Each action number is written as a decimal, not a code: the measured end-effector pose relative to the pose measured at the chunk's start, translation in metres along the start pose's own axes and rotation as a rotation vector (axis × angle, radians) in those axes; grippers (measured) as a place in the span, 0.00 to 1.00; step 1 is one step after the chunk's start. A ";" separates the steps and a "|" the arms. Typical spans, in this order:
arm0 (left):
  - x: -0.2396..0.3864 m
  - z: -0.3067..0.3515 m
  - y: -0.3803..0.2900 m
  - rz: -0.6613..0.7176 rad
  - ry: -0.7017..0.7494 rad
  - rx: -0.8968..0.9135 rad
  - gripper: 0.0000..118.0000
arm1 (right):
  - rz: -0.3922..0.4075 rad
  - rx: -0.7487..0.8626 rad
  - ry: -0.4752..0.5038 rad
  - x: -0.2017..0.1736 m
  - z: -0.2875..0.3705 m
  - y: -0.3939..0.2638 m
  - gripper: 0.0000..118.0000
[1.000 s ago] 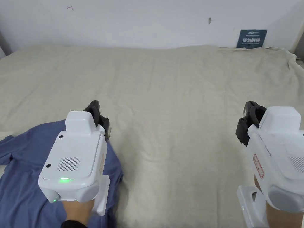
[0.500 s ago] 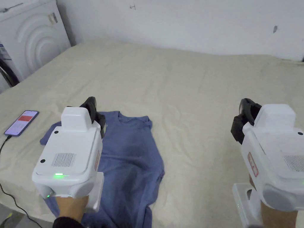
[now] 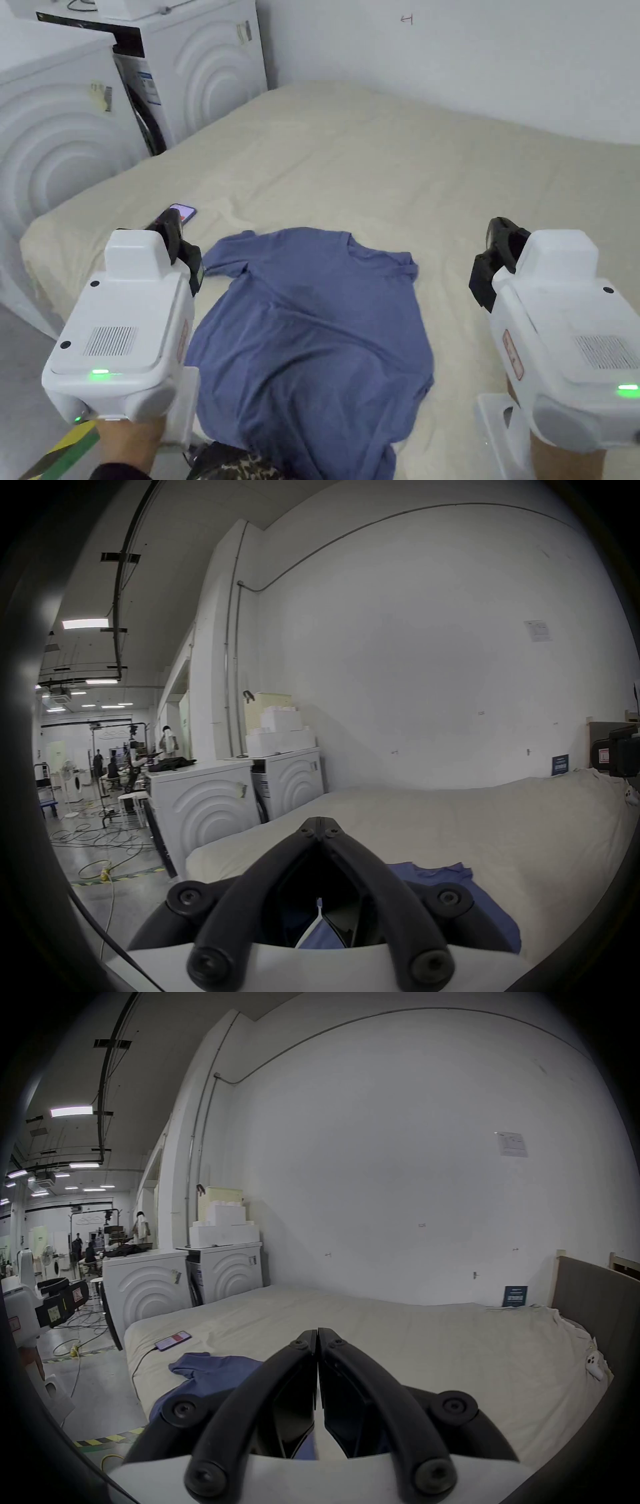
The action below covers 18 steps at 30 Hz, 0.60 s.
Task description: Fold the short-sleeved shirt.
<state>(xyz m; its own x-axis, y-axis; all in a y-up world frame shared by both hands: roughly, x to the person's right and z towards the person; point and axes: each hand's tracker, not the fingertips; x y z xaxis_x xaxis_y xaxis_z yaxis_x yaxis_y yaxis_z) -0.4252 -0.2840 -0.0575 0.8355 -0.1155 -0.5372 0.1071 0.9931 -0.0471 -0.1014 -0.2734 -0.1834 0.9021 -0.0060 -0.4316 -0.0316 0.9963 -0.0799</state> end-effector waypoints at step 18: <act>-0.021 -0.033 -0.020 0.046 -0.065 -0.204 0.00 | 0.023 -0.029 0.039 -0.015 -0.016 -0.006 0.00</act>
<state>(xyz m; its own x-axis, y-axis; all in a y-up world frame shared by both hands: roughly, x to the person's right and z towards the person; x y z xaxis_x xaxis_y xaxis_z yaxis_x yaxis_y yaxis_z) -0.4627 -0.3007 -0.0730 0.8706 -0.0640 -0.4878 -0.0379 0.9798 -0.1963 -0.1217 -0.2803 -0.1910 0.8834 0.0133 -0.4684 -0.0655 0.9933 -0.0952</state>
